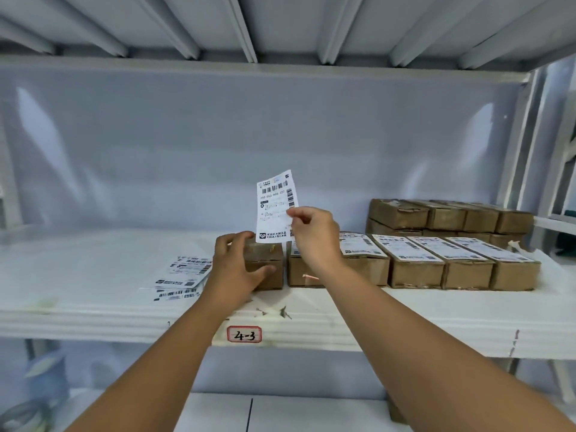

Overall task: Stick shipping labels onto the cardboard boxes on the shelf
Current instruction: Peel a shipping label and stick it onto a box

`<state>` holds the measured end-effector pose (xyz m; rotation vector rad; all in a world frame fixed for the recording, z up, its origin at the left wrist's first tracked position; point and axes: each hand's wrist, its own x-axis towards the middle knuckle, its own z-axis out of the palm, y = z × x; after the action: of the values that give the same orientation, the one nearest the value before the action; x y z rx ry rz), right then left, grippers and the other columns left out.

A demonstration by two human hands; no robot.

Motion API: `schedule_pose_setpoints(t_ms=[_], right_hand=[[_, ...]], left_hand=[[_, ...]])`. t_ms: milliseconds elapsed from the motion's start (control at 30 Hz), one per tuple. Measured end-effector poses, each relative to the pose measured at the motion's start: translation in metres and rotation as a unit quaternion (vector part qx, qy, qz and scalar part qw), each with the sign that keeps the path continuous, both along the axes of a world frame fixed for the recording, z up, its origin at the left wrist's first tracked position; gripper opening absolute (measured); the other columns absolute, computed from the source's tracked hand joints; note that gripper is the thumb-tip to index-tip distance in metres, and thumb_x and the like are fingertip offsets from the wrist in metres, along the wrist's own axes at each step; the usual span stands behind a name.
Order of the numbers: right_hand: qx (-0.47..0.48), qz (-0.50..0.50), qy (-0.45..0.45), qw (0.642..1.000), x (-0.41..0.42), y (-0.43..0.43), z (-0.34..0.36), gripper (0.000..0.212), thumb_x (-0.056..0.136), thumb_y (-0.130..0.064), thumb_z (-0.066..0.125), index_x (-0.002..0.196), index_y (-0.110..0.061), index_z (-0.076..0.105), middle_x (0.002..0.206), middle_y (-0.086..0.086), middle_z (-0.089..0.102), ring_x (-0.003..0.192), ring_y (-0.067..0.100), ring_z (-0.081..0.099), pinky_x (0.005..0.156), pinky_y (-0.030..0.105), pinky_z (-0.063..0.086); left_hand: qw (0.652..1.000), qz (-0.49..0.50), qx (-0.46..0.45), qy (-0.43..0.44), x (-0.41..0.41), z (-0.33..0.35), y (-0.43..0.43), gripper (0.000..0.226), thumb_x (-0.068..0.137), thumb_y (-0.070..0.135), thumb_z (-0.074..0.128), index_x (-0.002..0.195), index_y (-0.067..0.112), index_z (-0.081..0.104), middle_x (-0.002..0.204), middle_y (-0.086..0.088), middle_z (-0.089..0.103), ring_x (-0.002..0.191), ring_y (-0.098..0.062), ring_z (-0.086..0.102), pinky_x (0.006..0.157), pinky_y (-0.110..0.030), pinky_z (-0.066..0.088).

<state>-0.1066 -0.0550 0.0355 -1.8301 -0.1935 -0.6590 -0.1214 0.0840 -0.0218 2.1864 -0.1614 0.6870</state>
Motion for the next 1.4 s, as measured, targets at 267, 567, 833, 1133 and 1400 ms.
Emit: schedule_pose_setpoints(t_ms=[267,567,833,1133,1400], right_hand=[[-0.021,0.007,-0.009,1.0,0.01,0.014,-0.003,0.031,0.091,-0.003,0.047,0.106,-0.013,0.072,0.11,0.001,0.07,0.071,0.009,0.054,0.048,0.002,0.035],[0.037,0.002,0.052,0.998,0.019,0.013,-0.003,0.031,0.088,-0.002,0.047,0.088,-0.022,0.072,0.105,0.001,0.071,0.06,0.004,0.052,0.042,0.009,0.035],[-0.057,-0.013,0.11,0.992,0.024,0.013,0.012,0.027,0.088,-0.006,0.05,0.101,-0.007,0.073,0.109,0.01,0.069,0.075,0.021,0.056,0.055,0.023,0.046],[-0.095,-0.028,0.16,0.982,0.036,0.017,0.002,0.01,0.081,-0.006,0.056,0.082,-0.003,0.065,0.078,0.008,0.061,0.069,0.025,0.056,0.05,0.022,0.037],[-0.128,-0.039,0.163,0.978,0.036,0.017,0.001,0.024,0.077,-0.001,0.052,0.061,-0.012,0.038,0.058,0.002,0.037,0.054,0.018,0.034,0.042,0.023,0.023]], left_hand=[[0.999,-0.017,0.022,0.041,0.001,0.002,0.001,0.056,0.082,0.025,0.07,0.132,0.019,0.044,0.132,-0.001,0.039,0.106,-0.009,0.043,0.072,-0.009,0.035],[0.997,-0.055,-0.045,0.042,0.002,0.001,0.004,0.057,0.085,0.03,0.067,0.136,0.023,0.041,0.118,0.014,0.05,0.103,-0.008,0.052,0.081,-0.021,0.037],[0.987,-0.07,-0.124,0.068,0.003,0.001,0.009,0.082,0.082,0.03,0.071,0.147,0.027,0.019,0.143,0.002,0.044,0.123,-0.02,0.049,0.103,-0.039,0.04],[0.992,-0.068,-0.095,0.045,-0.001,0.001,0.008,0.056,0.088,0.017,0.064,0.137,0.023,0.039,0.137,0.002,0.05,0.117,-0.016,0.052,0.088,-0.022,0.039],[0.995,-0.045,-0.077,0.053,-0.004,0.003,0.007,0.051,0.089,0.019,0.064,0.135,0.017,0.044,0.135,0.003,0.052,0.117,-0.015,0.052,0.085,-0.019,0.035]])
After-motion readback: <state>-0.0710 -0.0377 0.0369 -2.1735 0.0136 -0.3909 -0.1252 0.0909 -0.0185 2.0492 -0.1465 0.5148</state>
